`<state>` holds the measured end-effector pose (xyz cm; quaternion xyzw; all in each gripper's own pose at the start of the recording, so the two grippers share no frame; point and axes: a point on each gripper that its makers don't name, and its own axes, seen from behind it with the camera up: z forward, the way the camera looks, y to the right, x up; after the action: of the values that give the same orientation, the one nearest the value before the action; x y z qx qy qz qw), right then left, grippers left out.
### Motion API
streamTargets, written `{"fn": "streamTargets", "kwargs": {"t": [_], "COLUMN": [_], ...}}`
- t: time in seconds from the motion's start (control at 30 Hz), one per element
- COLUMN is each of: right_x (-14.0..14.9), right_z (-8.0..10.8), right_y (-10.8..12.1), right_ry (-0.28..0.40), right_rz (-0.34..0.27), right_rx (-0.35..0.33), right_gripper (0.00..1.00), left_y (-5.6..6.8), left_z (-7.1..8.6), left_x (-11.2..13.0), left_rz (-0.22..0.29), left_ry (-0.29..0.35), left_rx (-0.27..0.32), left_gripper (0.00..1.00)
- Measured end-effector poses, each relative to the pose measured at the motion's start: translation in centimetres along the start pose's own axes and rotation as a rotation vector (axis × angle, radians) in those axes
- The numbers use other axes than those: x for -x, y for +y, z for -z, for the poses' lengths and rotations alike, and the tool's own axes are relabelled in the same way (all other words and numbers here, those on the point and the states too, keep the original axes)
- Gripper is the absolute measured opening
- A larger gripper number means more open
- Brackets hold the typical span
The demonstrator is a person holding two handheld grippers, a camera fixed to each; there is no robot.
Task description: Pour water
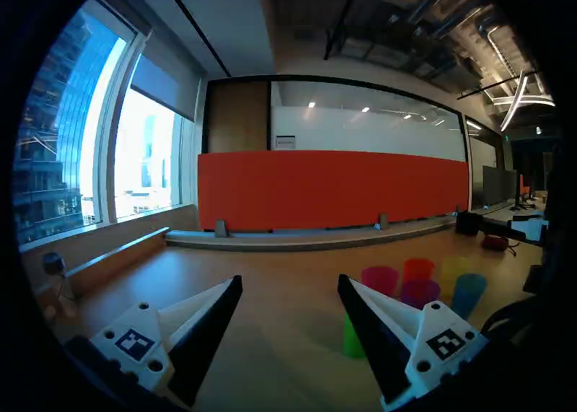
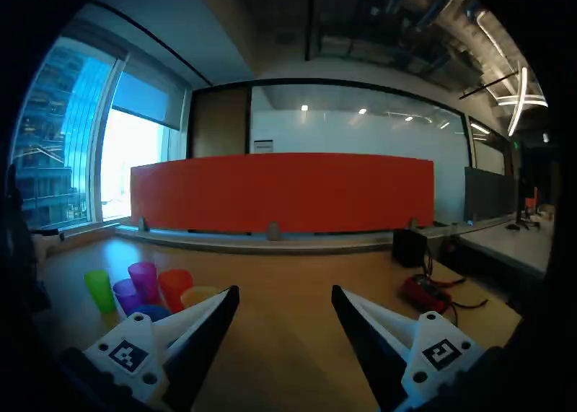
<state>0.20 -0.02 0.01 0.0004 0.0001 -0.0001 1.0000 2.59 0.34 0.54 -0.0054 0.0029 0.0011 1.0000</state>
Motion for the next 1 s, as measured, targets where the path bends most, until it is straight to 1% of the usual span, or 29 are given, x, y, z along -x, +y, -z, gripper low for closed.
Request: {"fn": "streamTargets", "kwargs": {"t": [0.1,0.27,0.47,0.6,0.7,0.87,1.0], "right_x": [-1.5,-5.0,-9.3,-12.0,-13.6,-16.1,-17.4], "right_z": [-0.1,-0.5,-0.8,-1.0,-1.0,-1.1,-1.1], "right_y": [-0.1,-0.3,-0.7,-0.9,-1.1,-1.6,-1.9], "right_ry": [0.001,0.002,0.014,0.026,0.029,0.036,0.050], "right_rz": [0.002,0.014,0.036,0.039,0.036,0.024,0.014], "right_rx": [-0.006,-0.023,-0.045,-0.059,-0.071,-0.096,-0.114], "right_gripper": [0.99,0.99,0.99,0.99,0.99,0.99,0.99], "left_y": [0.1,0.2,0.1,0.0,0.2,0.9,1.5], "left_z": [-0.4,-1.0,-1.2,-1.3,-1.4,-1.4,-1.3], "left_x": [-2.2,-5.8,-10.2,-12.6,-14.3,-17.0,-18.4], "left_rz": [0.002,0.018,0.020,0.010,-0.004,-0.036,-0.049], "left_ry": [0.007,0.000,0.016,0.016,0.019,0.029,0.034], "left_rx": [0.011,0.034,0.061,0.076,0.095,0.126,0.150], "left_gripper": [0.99,0.98,0.99,0.98,0.99,0.98,0.98]}}
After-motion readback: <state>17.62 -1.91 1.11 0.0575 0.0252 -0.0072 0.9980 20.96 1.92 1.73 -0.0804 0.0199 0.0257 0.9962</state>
